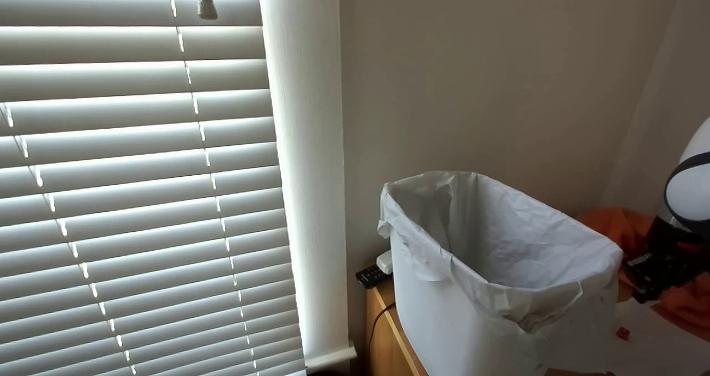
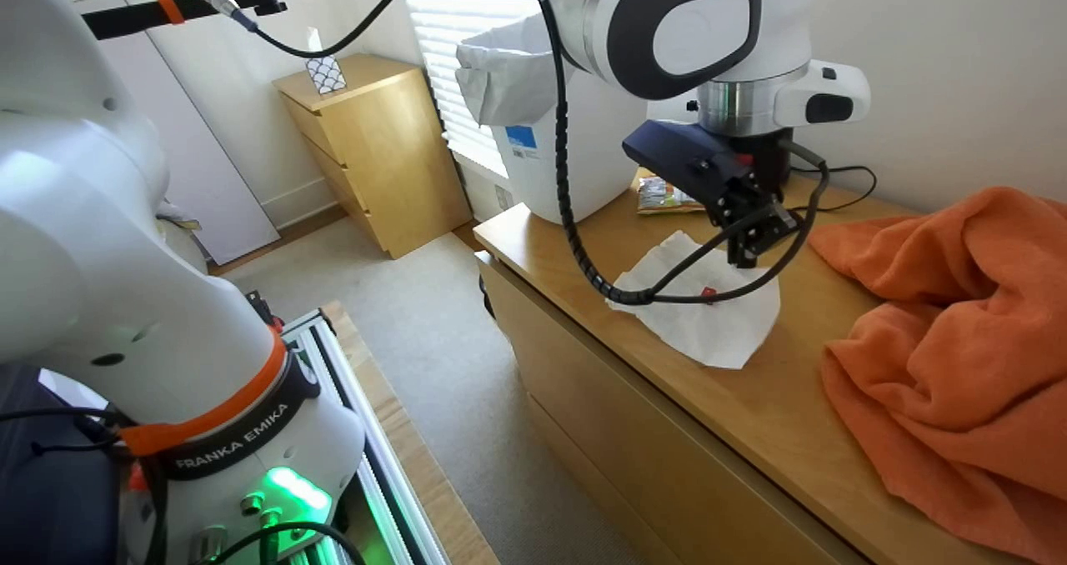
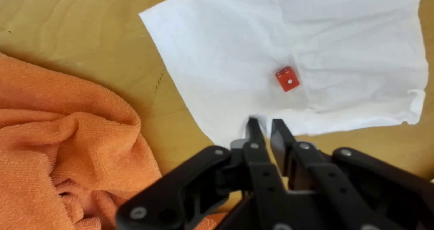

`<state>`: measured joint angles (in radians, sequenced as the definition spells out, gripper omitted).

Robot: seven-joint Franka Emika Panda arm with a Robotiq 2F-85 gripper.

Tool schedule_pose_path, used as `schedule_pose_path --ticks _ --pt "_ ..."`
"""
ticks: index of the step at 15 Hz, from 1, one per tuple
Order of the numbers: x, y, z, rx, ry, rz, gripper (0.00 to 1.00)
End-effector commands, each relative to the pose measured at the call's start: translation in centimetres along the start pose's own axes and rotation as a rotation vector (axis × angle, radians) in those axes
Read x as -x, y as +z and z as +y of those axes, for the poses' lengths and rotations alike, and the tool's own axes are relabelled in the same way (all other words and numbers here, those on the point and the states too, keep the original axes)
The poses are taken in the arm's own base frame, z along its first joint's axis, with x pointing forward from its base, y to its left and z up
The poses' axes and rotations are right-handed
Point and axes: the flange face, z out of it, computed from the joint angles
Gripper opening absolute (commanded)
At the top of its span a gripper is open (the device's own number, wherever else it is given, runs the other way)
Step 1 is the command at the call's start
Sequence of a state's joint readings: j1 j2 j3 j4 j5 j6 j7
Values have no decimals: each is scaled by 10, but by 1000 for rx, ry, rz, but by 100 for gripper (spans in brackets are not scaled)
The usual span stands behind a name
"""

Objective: Unfold the small cloth then move the dice to the right

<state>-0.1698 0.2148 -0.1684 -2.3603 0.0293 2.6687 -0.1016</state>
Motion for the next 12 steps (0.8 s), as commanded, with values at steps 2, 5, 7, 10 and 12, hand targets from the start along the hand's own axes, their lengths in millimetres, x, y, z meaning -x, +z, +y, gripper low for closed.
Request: schedule_pose_path --ticks 2,5,7,10,12 --pt "-3 3 2 19 46 34 56" --pt "-1 1 -3 -6 48 33 78" --pt "2 7 -9 -27 48 2 93" --pt "8 10 -16 -35 49 -9 100" --pt "13 2 -17 -30 35 -2 100"
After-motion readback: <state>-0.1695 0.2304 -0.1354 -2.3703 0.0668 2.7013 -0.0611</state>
